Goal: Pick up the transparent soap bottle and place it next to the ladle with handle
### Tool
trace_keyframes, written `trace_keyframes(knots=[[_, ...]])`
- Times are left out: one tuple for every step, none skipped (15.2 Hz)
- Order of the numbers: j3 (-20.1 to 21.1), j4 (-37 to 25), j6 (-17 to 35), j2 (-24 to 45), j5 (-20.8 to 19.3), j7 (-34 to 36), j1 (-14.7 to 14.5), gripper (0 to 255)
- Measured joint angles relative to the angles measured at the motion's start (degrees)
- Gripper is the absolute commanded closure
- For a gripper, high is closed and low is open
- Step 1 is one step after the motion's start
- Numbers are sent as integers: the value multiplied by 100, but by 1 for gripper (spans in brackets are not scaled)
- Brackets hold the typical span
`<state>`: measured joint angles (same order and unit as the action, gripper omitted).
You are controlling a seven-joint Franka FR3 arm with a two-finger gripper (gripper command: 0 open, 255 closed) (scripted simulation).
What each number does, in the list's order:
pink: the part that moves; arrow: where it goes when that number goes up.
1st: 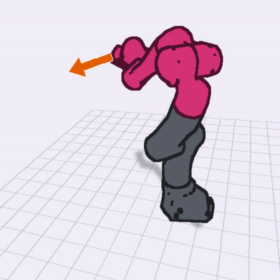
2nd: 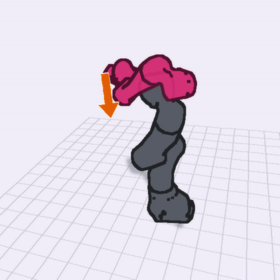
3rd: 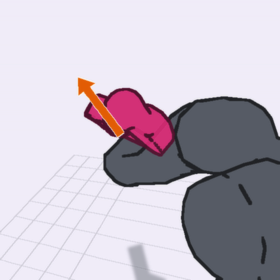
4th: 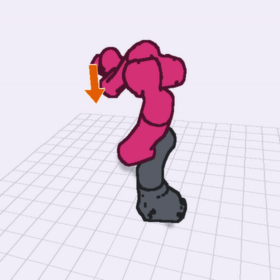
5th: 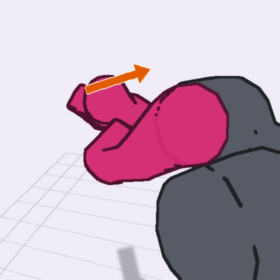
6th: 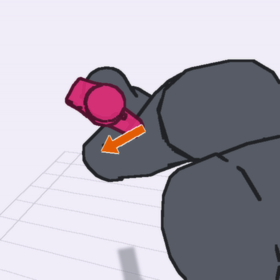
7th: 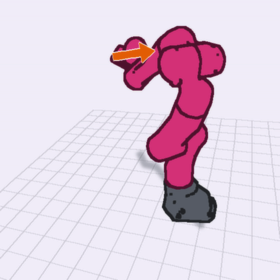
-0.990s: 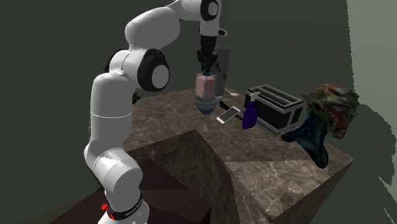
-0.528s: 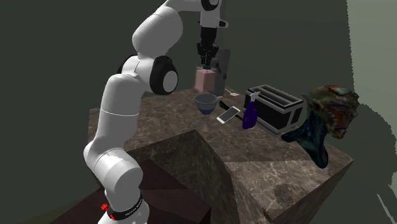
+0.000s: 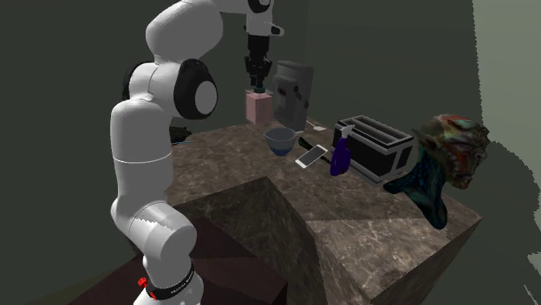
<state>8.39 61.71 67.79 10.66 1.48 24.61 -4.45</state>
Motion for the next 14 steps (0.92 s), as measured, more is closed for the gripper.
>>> trace_keyframes(knots=[[47, 98, 31, -76, 13, 121, -70, 255], [92, 273, 87, -201, 36, 236, -132, 255], [144, 355, 86, -290, 54, 366, -203, 255], [198, 713, 234, -508, 95, 494, -267, 255], [251, 779, 245, -573, 109, 615, -332, 255], [310, 854, 276, -626, 123, 749, -403, 255], [368, 948, 327, -677, 140, 879, -472, 255], [434, 919, 297, -683, 148, 1025, -549, 255], [497, 1020, 335, -755, 170, 1165, -621, 255], [556, 1168, 381, -869, 202, 1295, -685, 255], [608, 1335, 451, -979, 235, 1407, -740, 255], [667, 1367, 485, -986, 243, 1528, -801, 255], [739, 1312, 439, -983, 253, 1679, -875, 255], [805, 1283, 447, -957, 252, 1815, -944, 255]])
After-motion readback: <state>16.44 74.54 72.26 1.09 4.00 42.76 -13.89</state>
